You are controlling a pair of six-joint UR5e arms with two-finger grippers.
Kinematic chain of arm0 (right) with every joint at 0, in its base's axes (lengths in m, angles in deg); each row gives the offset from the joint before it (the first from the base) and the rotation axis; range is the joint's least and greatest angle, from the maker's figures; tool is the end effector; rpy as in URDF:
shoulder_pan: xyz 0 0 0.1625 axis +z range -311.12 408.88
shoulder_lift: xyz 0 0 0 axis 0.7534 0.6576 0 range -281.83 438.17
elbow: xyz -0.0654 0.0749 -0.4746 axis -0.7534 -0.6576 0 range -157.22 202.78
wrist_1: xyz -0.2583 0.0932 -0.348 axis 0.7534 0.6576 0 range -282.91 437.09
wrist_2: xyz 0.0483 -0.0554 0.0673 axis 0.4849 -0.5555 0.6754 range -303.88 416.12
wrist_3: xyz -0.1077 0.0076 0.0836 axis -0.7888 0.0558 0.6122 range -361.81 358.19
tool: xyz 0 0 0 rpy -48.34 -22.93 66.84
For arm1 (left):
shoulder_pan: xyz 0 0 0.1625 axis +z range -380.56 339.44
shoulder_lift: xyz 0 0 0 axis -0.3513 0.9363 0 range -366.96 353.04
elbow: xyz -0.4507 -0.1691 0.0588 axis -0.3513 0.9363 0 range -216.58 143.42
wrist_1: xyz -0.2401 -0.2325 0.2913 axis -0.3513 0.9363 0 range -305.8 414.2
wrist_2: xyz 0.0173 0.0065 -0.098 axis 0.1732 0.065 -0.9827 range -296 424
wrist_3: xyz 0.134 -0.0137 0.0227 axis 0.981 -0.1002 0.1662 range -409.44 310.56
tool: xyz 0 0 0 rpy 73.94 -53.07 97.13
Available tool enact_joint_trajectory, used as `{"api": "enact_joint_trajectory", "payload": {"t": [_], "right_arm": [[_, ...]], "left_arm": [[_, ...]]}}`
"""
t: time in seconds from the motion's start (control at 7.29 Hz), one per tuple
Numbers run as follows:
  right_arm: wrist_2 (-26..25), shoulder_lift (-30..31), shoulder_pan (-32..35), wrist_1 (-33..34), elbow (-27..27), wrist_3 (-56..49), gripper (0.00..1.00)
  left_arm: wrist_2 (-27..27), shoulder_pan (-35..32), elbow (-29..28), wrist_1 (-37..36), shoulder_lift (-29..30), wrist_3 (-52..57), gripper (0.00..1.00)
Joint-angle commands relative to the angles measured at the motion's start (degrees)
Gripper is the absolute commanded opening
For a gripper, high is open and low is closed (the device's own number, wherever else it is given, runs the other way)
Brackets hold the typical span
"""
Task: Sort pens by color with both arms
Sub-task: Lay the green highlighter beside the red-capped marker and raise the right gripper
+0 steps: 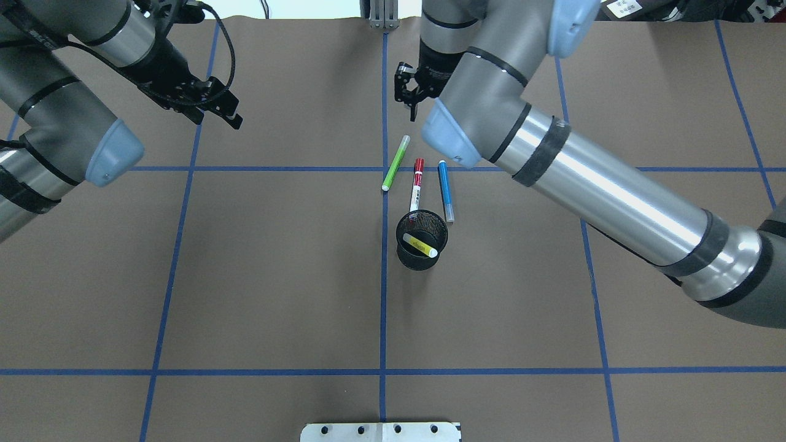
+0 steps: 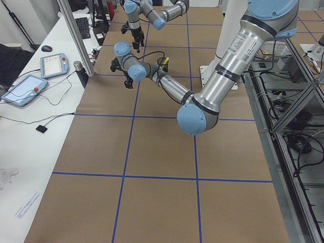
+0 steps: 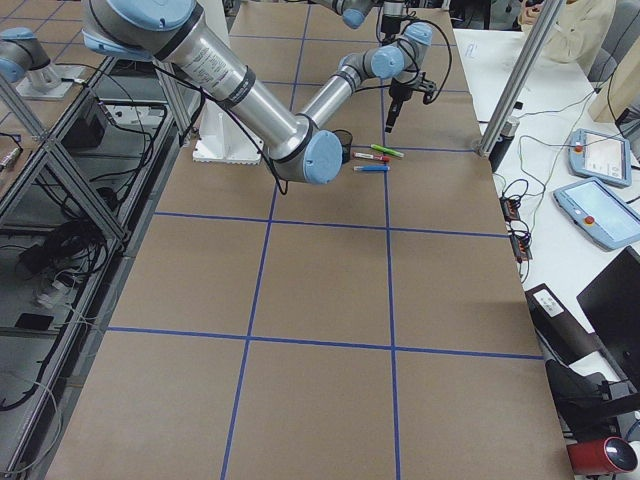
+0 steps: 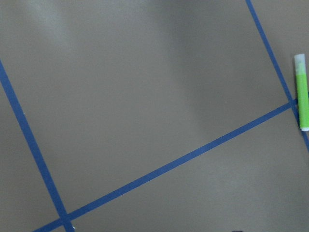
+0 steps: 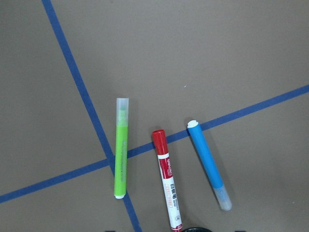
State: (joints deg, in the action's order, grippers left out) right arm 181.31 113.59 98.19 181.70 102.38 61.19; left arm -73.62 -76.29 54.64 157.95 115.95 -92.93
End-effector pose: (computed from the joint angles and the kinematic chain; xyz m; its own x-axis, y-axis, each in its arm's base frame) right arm -0.5063 -0.6726 0.1967 0.7023 0.2477 0.6674 -0.1294 0.9663 -0.2225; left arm 0.3949 -0.6370 0.3201 0.4401 0.2225 -0.8699 -0.1030 0.9749 0.1972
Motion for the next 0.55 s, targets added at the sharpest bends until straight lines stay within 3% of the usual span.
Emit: {"api": "enact_joint_trajectory", "payload": {"t": [0.0, 0.14, 0.41], "right_arm": [[2.8, 7.1, 7.4, 0.7, 6.3, -12.0, 0.88], [3.2, 9.4, 9.4, 0.6, 7.6, -16.5, 0.91], [2.7, 12.5, 10.6, 0.3, 8.0, -23.9, 0.95]], "left_arm": [[1.4, 5.3, 3.3, -0.3, 3.2, -21.7, 0.87], [1.4, 6.8, 4.1, -2.2, 5.0, -28.6, 0.86], [1.5, 9.2, 5.9, -23.7, 13.8, -30.3, 0.86]]}}
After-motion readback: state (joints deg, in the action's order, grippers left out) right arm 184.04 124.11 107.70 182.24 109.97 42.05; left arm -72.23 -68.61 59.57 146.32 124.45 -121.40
